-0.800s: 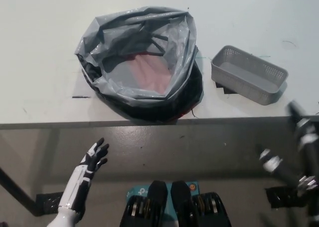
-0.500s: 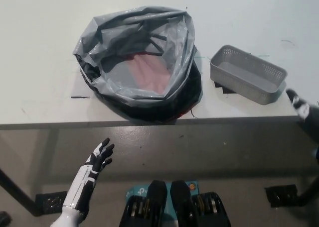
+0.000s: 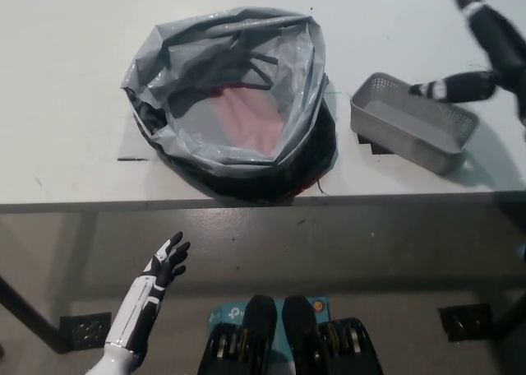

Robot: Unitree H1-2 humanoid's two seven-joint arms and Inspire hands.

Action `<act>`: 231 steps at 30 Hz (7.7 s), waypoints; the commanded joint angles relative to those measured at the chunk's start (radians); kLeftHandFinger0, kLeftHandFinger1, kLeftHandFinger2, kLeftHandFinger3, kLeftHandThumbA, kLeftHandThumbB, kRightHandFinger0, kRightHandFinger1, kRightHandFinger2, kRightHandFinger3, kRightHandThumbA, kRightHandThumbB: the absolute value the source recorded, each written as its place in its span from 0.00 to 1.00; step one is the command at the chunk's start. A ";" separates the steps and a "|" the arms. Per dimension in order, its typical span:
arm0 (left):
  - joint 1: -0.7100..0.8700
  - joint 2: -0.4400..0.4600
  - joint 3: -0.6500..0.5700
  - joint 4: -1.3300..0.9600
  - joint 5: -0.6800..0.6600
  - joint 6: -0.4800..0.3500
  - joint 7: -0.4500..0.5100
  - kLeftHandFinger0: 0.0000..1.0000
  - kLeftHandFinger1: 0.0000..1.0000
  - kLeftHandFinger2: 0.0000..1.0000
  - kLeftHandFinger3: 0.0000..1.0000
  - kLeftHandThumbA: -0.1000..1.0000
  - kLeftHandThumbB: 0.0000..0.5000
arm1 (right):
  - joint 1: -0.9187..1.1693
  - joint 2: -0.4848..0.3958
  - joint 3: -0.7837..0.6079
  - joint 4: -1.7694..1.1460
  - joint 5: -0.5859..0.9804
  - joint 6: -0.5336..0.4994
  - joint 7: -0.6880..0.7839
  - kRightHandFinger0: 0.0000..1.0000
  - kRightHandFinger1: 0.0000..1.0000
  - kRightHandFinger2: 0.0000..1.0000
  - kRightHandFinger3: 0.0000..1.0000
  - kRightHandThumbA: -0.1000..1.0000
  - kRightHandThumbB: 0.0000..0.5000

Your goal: Use the right hand to pick up a small rectangular container and put it into a plastic bag and lift the bag

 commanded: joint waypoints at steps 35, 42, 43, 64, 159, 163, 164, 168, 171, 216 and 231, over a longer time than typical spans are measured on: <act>0.045 0.048 -0.022 -0.053 0.064 -0.062 -0.009 1.00 1.00 1.00 1.00 1.00 0.56 | -0.429 0.100 0.142 0.576 -0.434 0.158 0.401 1.00 1.00 1.00 1.00 1.00 1.00; 0.052 0.046 -0.018 -0.054 0.056 -0.068 -0.009 1.00 1.00 1.00 1.00 1.00 0.51 | -0.451 0.103 0.187 0.669 -0.420 0.158 0.384 1.00 1.00 1.00 1.00 1.00 1.00; 0.057 0.047 -0.017 -0.055 0.056 -0.070 -0.009 1.00 1.00 1.00 1.00 1.00 0.51 | -0.449 0.104 0.190 0.676 -0.415 0.158 0.381 1.00 1.00 1.00 1.00 1.00 1.00; 0.056 0.050 -0.018 -0.054 0.095 -0.105 0.002 1.00 1.00 1.00 1.00 0.83 0.51 | -0.497 0.120 0.267 0.843 -0.386 0.142 0.286 1.00 1.00 1.00 1.00 1.00 1.00; -0.010 0.085 -0.059 -0.028 0.198 -0.142 -0.021 1.00 1.00 1.00 1.00 1.00 0.61 | -0.424 0.134 0.212 0.798 -0.356 0.158 0.214 1.00 1.00 1.00 1.00 1.00 0.98; -0.014 0.087 -0.059 -0.021 0.197 -0.152 -0.021 1.00 1.00 1.00 1.00 1.00 0.60 | -0.424 0.135 0.215 0.797 -0.339 0.158 0.229 1.00 1.00 1.00 1.00 1.00 1.00; -0.014 0.086 -0.059 -0.022 0.197 -0.151 -0.021 1.00 1.00 1.00 1.00 1.00 0.60 | -0.424 0.136 0.218 0.796 -0.340 0.158 0.235 1.00 1.00 1.00 1.00 1.00 1.00; -0.016 0.085 -0.058 -0.027 0.189 -0.143 -0.024 1.00 1.00 1.00 1.00 1.00 0.62 | -0.433 0.143 0.224 0.818 -0.339 0.158 0.252 1.00 1.00 1.00 1.00 1.00 1.00; -0.022 0.084 -0.058 -0.029 0.190 -0.140 -0.024 1.00 1.00 1.00 1.00 1.00 0.62 | -0.428 0.143 0.240 0.827 -0.331 0.158 0.246 1.00 1.00 1.00 1.00 1.00 1.00; -0.054 0.097 -0.062 -0.020 0.185 -0.126 -0.040 1.00 1.00 1.00 1.00 0.98 0.63 | -0.461 0.156 -0.017 0.995 -0.089 -0.183 -0.292 0.04 0.47 0.82 0.77 0.00 0.40; -0.046 0.099 -0.062 -0.017 0.178 -0.128 -0.046 1.00 1.00 1.00 1.00 0.97 0.60 | -0.526 0.143 -0.093 0.496 -0.063 0.006 -0.198 0.00 0.37 0.71 0.79 0.00 0.37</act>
